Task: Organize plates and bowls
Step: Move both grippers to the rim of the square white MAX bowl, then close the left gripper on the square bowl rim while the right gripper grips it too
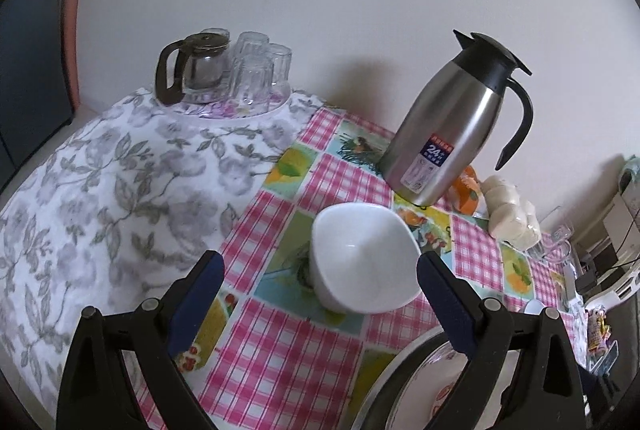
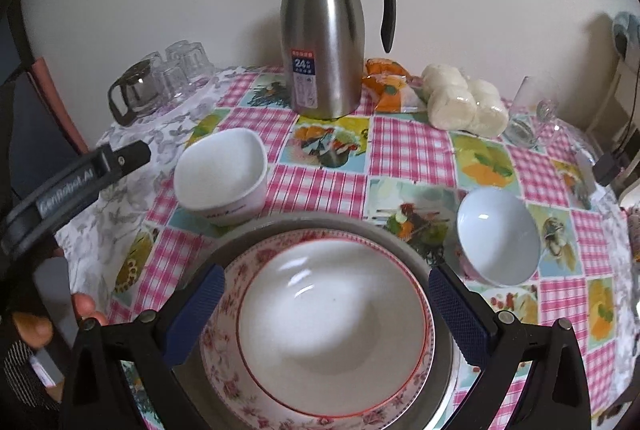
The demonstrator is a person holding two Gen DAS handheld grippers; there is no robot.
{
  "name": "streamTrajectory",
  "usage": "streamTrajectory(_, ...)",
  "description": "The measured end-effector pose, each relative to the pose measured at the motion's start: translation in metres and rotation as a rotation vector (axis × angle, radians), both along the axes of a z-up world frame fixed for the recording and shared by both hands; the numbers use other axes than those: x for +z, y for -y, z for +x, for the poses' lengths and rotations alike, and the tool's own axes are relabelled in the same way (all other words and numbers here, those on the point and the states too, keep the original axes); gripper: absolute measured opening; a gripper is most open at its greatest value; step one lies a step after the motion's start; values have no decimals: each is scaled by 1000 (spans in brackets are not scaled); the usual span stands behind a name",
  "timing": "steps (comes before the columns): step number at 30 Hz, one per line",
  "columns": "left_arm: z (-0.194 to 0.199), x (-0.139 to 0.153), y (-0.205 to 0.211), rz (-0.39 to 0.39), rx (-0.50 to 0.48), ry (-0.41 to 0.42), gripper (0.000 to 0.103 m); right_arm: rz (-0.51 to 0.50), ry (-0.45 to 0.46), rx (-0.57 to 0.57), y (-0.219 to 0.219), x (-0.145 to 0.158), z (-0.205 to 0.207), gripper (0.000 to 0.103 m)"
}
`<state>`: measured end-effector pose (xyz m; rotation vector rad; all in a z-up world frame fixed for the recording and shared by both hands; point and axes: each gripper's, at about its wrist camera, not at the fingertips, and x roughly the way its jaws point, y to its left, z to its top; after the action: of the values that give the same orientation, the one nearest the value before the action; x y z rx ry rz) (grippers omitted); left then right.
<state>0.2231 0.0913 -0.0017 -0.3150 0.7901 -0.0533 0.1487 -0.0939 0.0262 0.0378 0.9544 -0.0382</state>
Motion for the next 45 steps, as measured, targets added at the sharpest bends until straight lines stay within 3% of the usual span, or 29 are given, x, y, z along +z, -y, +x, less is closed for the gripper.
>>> streamTrajectory(9, 19, -6, -14, -90, -20, -22, 97, 86, -16, -52, -4, 35, 33, 103)
streamTrajectory(15, 32, -20, -20, -118, -8, -72, 97, 172, -50, -119, -2, 36, 60, 101)
streamTrajectory(18, 38, -30, -24, -150, 7, -104, 97, 156, -71, -131, -8, 27, 73, 88)
streamTrajectory(22, 45, -38, -25, -158, 5, -120, 97, 163, -98, -141, -12, 13, 86, 81)
streamTrajectory(24, 48, -41, -26, -176, 2, -131, 96, 171, -108, -136, -16, 7, 92, 73)
streamTrajectory(28, 54, -48, -26, -182, -1, -150, 85, 146, -138, -116, -29, -7, 104, 65)
streamTrajectory(31, 57, -52, -25, -187, -9, -164, 81, 117, -161, -109, -39, -18, 112, 53)
streamTrajectory(35, 61, -60, -20, -195, -27, -188, 69, 117, -187, -121, -42, -33, 121, 47)
streamTrajectory(39, 65, -68, -15, -207, -41, -207, 66, 136, -210, -129, -43, -44, 128, 38)
streamTrajectory(45, 69, -79, -15, -223, -44, -239, 57, 120, -235, -124, -49, -57, 137, 33)
